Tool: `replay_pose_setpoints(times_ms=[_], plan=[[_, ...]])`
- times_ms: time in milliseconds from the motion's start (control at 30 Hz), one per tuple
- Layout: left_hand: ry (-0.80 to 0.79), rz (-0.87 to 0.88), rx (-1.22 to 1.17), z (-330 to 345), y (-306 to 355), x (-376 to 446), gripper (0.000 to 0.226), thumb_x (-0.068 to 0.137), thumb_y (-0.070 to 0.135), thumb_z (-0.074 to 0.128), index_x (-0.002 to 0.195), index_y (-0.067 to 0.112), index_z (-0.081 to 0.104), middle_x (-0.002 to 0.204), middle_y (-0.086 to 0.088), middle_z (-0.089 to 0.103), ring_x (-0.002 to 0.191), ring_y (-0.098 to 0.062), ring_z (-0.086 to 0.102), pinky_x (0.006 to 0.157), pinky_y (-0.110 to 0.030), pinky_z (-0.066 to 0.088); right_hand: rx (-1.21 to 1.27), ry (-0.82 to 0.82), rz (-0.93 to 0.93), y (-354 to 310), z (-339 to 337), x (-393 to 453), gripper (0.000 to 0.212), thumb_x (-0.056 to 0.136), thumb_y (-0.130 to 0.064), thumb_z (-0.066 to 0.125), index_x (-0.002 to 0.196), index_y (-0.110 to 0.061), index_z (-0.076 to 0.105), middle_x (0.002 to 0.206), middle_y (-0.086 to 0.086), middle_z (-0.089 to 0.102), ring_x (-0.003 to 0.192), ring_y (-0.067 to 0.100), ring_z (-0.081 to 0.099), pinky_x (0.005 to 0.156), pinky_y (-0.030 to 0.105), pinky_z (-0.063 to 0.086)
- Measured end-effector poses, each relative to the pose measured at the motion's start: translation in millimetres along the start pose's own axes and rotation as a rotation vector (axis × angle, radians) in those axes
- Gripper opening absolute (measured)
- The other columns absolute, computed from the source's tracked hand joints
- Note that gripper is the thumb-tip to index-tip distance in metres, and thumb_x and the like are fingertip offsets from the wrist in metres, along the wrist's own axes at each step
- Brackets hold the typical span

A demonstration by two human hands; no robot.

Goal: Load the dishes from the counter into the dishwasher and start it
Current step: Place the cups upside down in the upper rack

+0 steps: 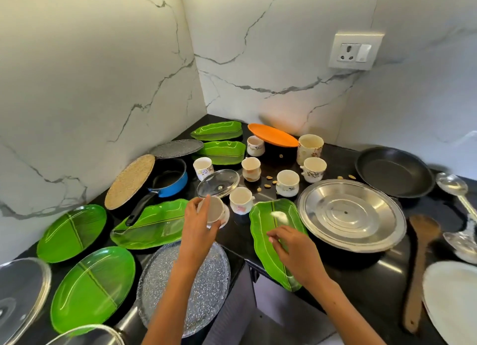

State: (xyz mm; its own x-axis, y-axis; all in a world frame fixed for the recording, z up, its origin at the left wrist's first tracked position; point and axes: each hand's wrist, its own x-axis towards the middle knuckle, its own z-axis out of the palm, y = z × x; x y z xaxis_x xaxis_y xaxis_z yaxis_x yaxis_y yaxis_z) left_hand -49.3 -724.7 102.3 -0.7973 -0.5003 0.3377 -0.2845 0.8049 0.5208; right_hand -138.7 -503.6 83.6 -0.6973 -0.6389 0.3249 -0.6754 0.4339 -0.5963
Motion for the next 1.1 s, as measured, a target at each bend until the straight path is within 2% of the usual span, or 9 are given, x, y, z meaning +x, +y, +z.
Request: replay_pose_setpoints(times_ms=[167,333,467,600,733,800,867,967,1100], plan=[[-0.131,0.240,-0.384,-12.7,87.0,-43.7,0.066,0.071,0.022,0.078,0.131,0.015,0.051,0.120,-0.001,0.043,0.112,-0.009,0.042,0.092,-0.003,0.029,0.428,0.136,0.235,-19.0,-43.2,-63.3,0.037,0.090,-0.040,0.050,0.118,-0.018,0.058,0.113,-0.004,0.063,0.097,-0.002,0.060,0.078,0.014,0.049],[-0.490,0.513,-0.624,21.2,193.0,-108.0,0.065,0.071,0.034,0.071,0.130,0.019,0.050,0.121,0.000,0.047,0.114,0.000,0.045,0.093,-0.009,0.035,0.778,0.307,0.503,-2.7,-98.6,-176.9,0.068,0.077,-0.072,0.046,0.131,-0.031,0.044,0.118,-0.016,0.060,0.108,0.013,0.059,0.086,0.036,0.054],[-0.804,0.673,-0.759,66.9,276.7,-179.9,0.064,0.075,0.040,0.069,0.131,0.017,0.050,0.124,-0.001,0.046,0.118,-0.008,0.047,0.096,-0.020,0.041,1.065,0.646,0.682,0.9,-141.7,-291.1,0.063,0.066,-0.069,0.064,0.118,-0.033,0.059,0.120,0.000,0.064,0.108,0.022,0.062,0.082,0.039,0.053],[-1.072,0.822,-0.800,110.2,343.6,-266.3,0.057,0.078,0.033,0.073,0.130,0.024,0.050,0.131,0.007,0.048,0.124,-0.006,0.044,0.099,-0.020,0.038,1.191,0.983,0.820,2.9,-166.1,-406.8,0.074,0.064,-0.055,0.076,0.122,-0.014,0.057,0.118,0.017,0.062,0.104,0.033,0.061,0.081,0.043,0.054],[-1.184,0.998,-0.701,163.5,380.8,-353.7,0.067,0.076,0.054,0.067,0.134,0.030,0.042,0.138,0.017,0.044,0.127,0.004,0.039,0.102,-0.012,0.031,1.097,1.241,1.052,9.4,-176.0,-520.0,0.063,0.070,-0.053,0.069,0.121,-0.018,0.057,0.115,0.014,0.065,0.103,0.033,0.063,0.082,0.045,0.054],[-1.177,1.016,-0.600,199.8,382.5,-393.1,0.068,0.081,0.066,0.051,0.133,0.023,0.049,0.137,0.014,0.047,0.124,0.000,0.042,0.102,-0.017,0.034,0.988,1.334,1.186,19.3,-174.3,-574.1,0.061,0.071,-0.056,0.069,0.119,-0.020,0.058,0.110,0.011,0.067,0.099,0.030,0.065,0.080,0.044,0.055],[-1.130,1.103,-0.467,234.0,375.7,-423.8,0.069,0.088,0.067,0.036,0.130,0.015,0.054,0.132,0.005,0.054,0.120,-0.012,0.050,0.101,-0.028,0.035,0.873,1.365,1.284,30.5,-170.8,-616.2,0.042,0.083,-0.039,0.057,0.120,-0.018,0.056,0.105,0.008,0.067,0.092,0.024,0.067,0.077,0.039,0.057],[-1.101,1.263,-0.253,281.8,359.0,-468.5,0.066,0.096,0.057,0.022,0.126,0.010,0.058,0.130,-0.005,0.057,0.119,-0.023,0.055,0.106,-0.033,0.025,0.694,1.324,1.365,57.7,-158.7,-667.1,0.022,0.087,-0.034,0.056,0.107,-0.026,0.055,0.103,0.005,0.064,0.082,0.010,0.066,0.070,0.028,0.057],[-1.112,1.382,-0.056,327.4,331.8,-511.7,0.062,0.099,0.050,0.019,0.139,0.011,0.043,0.147,-0.010,0.035,0.135,-0.027,0.035,0.115,-0.035,0.005,0.406,1.101,1.516,99.7,-125.4,-709.1,0.046,0.081,-0.044,0.058,0.123,-0.032,0.047,0.111,0.002,0.062,0.090,0.012,0.065,0.068,0.020,0.055]])
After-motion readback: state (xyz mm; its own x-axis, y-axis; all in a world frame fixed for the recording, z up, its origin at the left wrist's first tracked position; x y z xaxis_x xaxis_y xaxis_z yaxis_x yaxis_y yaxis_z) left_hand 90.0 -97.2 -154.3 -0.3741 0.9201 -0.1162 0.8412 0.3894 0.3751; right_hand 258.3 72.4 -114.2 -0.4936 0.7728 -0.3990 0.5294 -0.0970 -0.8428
